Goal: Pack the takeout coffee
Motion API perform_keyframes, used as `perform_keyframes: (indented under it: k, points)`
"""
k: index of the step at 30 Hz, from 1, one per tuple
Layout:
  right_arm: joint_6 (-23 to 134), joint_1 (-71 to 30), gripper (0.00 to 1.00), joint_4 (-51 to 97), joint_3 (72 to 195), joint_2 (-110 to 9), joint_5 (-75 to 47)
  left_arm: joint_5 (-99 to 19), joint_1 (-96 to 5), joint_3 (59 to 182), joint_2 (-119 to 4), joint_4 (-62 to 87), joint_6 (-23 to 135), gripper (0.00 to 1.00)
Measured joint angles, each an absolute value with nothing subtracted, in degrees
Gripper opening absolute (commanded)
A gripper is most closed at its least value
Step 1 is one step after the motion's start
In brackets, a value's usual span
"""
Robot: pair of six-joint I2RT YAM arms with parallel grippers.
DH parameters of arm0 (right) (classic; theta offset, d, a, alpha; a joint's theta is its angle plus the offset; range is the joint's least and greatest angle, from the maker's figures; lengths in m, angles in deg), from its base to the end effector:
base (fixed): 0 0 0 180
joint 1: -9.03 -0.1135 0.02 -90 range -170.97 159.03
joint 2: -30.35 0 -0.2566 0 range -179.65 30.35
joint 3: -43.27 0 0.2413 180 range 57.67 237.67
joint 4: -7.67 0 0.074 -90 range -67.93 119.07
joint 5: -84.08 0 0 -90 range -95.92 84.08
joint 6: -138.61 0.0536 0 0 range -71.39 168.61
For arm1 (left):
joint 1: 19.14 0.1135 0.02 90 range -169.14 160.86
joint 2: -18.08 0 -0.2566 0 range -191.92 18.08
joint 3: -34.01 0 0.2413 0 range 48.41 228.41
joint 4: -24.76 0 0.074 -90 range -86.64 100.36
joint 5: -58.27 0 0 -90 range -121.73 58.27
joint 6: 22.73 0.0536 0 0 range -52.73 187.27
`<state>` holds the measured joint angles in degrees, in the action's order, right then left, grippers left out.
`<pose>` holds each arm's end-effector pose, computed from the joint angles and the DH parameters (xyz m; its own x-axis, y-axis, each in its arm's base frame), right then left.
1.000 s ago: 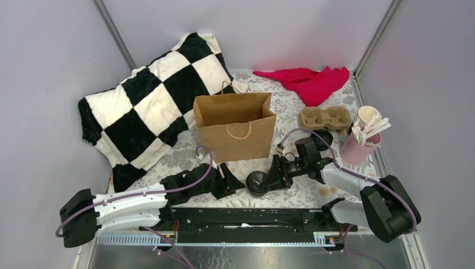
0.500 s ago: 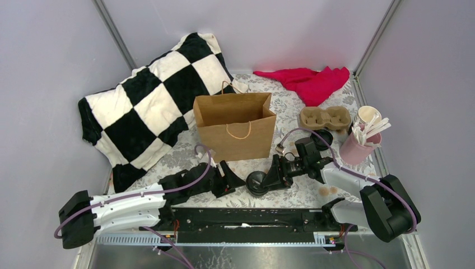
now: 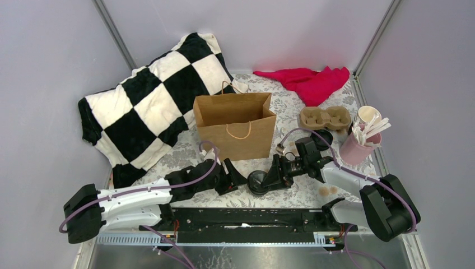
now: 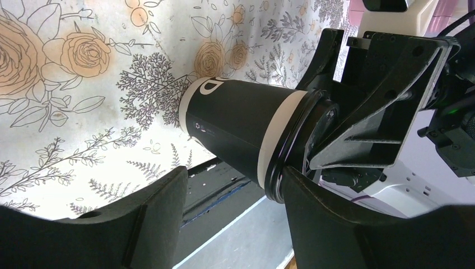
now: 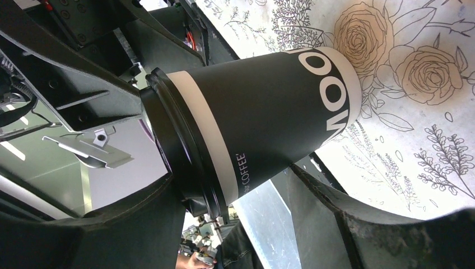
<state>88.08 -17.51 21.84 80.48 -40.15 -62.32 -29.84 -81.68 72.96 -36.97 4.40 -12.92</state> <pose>0.1645 0.1320 0.1466 -0.9863 -0.0994 -0.1318 -0.1608 0.3972 0.9035 0.0972 -0.1833 0.1811 -0.9085 -0.3875 -0.1563 -0.1210 0.6021 -0.7892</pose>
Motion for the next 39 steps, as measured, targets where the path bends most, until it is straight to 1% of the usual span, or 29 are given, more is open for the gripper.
perform_keyframes:
  k: [9, 18, 22, 25, 28, 33, 36, 39]
  points:
    - [88.16, -17.14, 0.68, 23.31, 80.65, -40.32, -61.88, -29.60, -81.66, 76.48, -41.15, 1.04, -12.87, 0.58]
    - [91.66, -16.11, 0.68, 21.65, 78.62, -41.37, -62.96, -28.74, -81.75, 77.47, -45.19, 3.99, -13.03, 0.56]
    - [93.48, -15.57, 0.70, 21.84, 77.29, -40.11, -63.57, -26.17, -82.69, 78.25, -47.40, 6.20, -13.44, 0.56]
    - [93.06, -15.65, 0.72, 24.49, 77.64, -37.83, -61.99, -24.24, -83.49, 79.87, -48.05, 4.86, -12.63, 0.65]
    - [91.09, -16.16, 0.73, 27.66, 79.41, -36.87, -60.51, -22.80, -83.93, 82.73, -47.16, -0.95, -10.14, 0.75]
    - [88.86, -16.86, 0.74, 31.20, 82.10, -36.91, -58.13, -24.24, -83.73, 86.65, -44.01, -11.01, -4.98, 0.86]
    - [88.32, -16.90, 0.74, 32.49, 83.23, -36.87, -56.53, -26.91, -83.19, 88.18, -41.93, -10.50, -3.52, 0.88]
    - [88.06, -16.90, 0.74, 32.97, 83.74, -36.87, -55.87, -30.30, -83.01, 88.26, -41.69, -6.50, -3.28, 0.86]
